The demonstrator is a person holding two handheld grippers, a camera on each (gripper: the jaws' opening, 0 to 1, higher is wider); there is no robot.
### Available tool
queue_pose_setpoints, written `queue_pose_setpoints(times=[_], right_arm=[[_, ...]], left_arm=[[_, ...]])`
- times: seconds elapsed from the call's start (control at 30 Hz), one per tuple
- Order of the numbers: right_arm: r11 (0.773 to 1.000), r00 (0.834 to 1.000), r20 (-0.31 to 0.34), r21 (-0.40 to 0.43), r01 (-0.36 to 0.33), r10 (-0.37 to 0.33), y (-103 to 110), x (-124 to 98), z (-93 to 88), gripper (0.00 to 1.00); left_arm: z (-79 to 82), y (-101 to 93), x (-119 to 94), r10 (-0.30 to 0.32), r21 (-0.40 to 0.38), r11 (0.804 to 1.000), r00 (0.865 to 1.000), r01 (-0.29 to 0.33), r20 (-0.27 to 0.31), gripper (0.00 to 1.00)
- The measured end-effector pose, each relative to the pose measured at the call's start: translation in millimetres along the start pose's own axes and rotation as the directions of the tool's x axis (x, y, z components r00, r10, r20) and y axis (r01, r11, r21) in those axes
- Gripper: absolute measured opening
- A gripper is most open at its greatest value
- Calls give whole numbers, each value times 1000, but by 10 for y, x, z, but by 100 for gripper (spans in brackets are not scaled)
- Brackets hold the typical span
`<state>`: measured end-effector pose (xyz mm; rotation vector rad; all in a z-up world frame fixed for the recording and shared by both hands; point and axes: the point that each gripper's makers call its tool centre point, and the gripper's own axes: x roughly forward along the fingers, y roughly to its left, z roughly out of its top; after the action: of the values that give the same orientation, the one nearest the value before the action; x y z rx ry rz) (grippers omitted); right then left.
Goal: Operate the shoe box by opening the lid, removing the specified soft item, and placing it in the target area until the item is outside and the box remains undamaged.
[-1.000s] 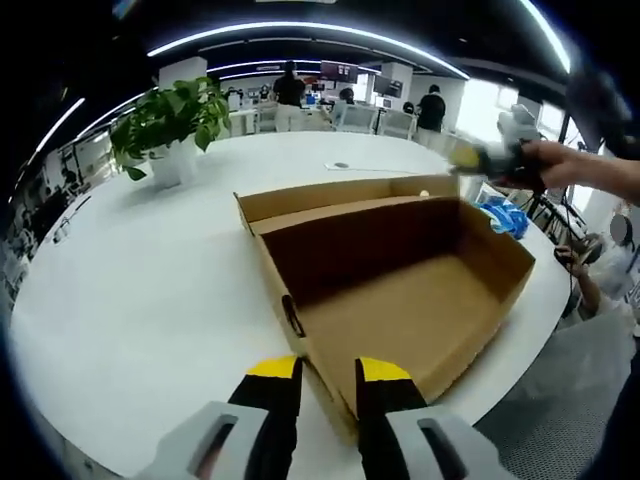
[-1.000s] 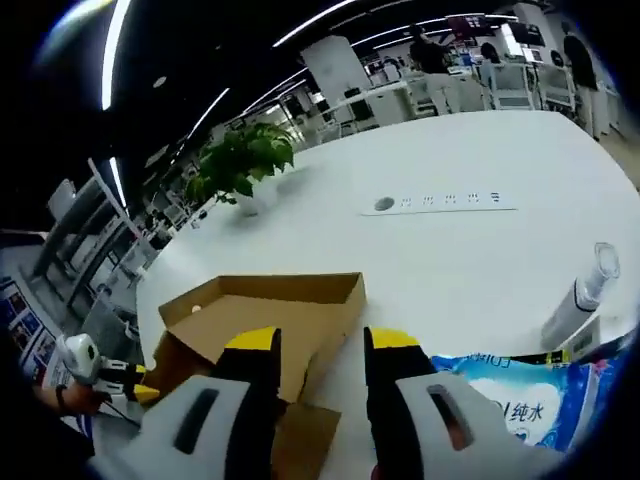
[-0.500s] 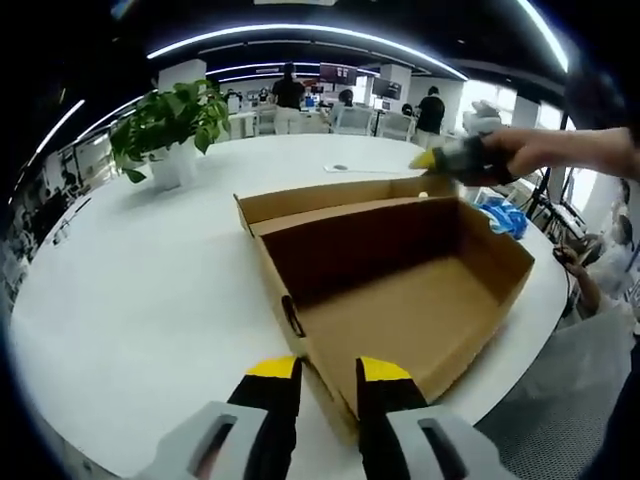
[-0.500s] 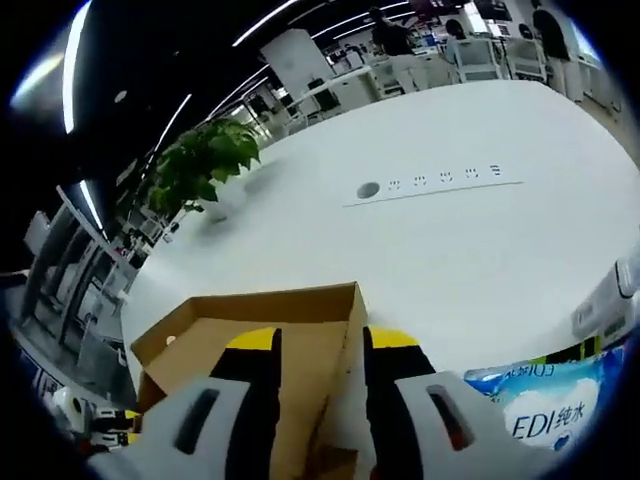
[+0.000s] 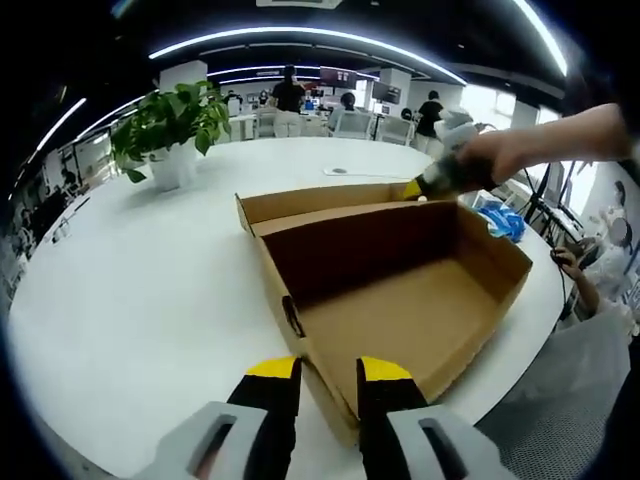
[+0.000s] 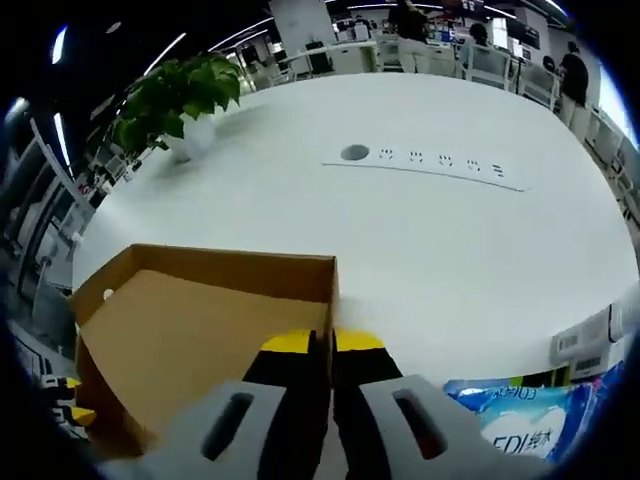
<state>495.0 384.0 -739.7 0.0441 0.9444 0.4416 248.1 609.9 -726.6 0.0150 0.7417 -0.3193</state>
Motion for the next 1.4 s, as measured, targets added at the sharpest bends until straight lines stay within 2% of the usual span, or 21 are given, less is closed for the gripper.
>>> queue_pose_setpoints(times=[0.2,0.4,0.67,0.97,1.17,1.4], right_arm=[[999,1000,23,-45,12,-11,-93,-6,112,2],[997,996,94,-80,-2,10,118,-387,175,2],[991,988,155,-135,-3,24,109,-537,368,2],[980,969,240,-201,-4,53,204,-844,529,1],[969,955,285,-246,-9,82,280,-1104,549,1],[950,945,310,-313,-4,106,363,-1420,443,1]], left_arm=[[-2,-4,3,-3,-6,1000,1000,3,0,22],[-5,-11,4,-2,0,1000,1000,2,-2,22],[-7,-17,7,-2,9,1000,1000,2,-5,23],[-27,-25,14,-2,22,1000,1000,2,-19,24],[-29,-31,10,-1,26,1000,1000,2,-19,24],[-36,-45,8,-4,28,1000,1000,5,-25,24]])
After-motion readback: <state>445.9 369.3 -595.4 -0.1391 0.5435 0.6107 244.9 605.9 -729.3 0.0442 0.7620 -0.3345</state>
